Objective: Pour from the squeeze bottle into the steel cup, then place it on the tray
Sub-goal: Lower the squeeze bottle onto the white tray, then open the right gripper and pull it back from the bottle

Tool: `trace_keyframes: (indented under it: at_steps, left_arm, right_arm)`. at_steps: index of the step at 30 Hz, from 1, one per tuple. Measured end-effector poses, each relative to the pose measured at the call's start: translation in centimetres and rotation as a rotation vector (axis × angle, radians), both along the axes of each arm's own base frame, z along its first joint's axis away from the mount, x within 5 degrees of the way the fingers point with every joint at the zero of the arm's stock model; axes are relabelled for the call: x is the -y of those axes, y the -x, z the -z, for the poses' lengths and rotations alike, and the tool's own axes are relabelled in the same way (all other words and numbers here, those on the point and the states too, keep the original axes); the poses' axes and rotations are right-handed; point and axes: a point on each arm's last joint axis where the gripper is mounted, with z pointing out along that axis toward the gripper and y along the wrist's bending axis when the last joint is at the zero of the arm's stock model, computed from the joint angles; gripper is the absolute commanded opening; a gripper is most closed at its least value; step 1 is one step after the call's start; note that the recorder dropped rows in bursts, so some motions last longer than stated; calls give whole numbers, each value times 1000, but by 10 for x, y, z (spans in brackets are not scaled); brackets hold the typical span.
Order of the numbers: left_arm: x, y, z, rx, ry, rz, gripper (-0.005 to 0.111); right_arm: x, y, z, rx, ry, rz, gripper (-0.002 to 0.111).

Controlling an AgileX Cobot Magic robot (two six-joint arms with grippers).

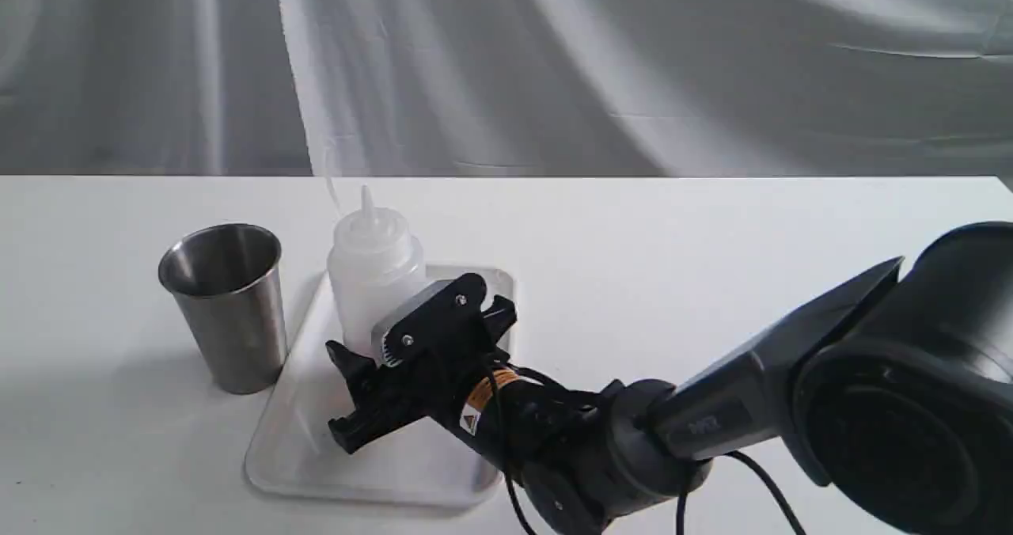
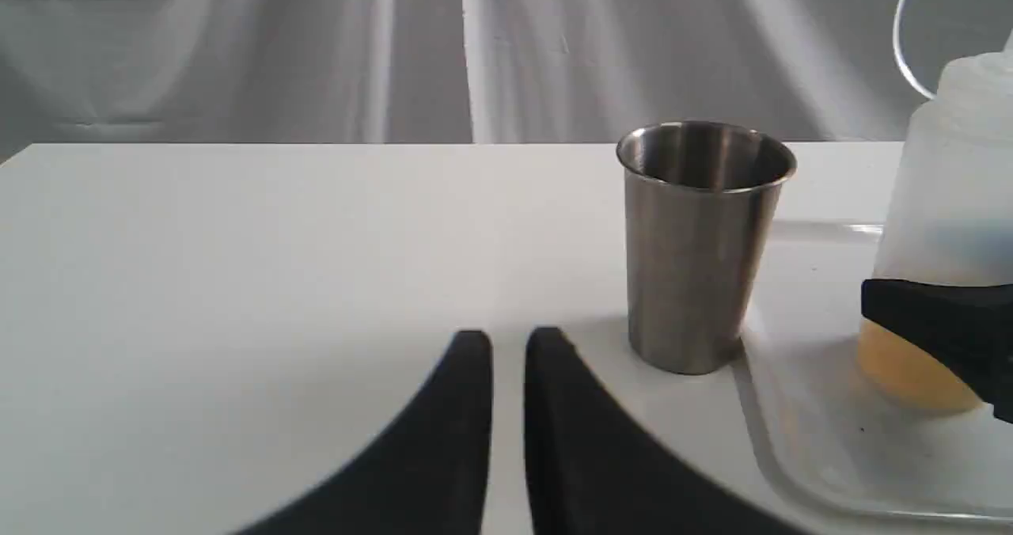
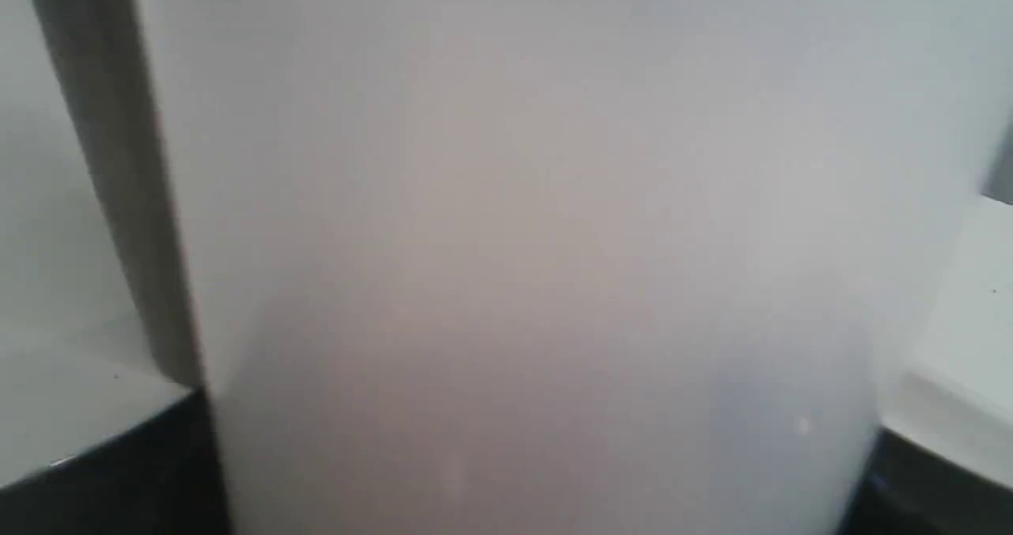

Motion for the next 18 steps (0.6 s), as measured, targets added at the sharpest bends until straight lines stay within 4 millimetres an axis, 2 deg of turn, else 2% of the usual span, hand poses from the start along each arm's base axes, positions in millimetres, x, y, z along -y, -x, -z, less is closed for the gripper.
trace_keyframes:
  at_steps: [12,15,18]
  left_arm:
    - [0,0,0,0,0,0,8]
    - [0,0,0,0,0,0,8]
    - [0,0,0,0,0,0,8]
  right_arm:
    - [2,-1,0,-9,-14,28,1]
    - [2,-2,0,-11,-17,35,12]
    - [2,-2,0,-11,-18,36,34]
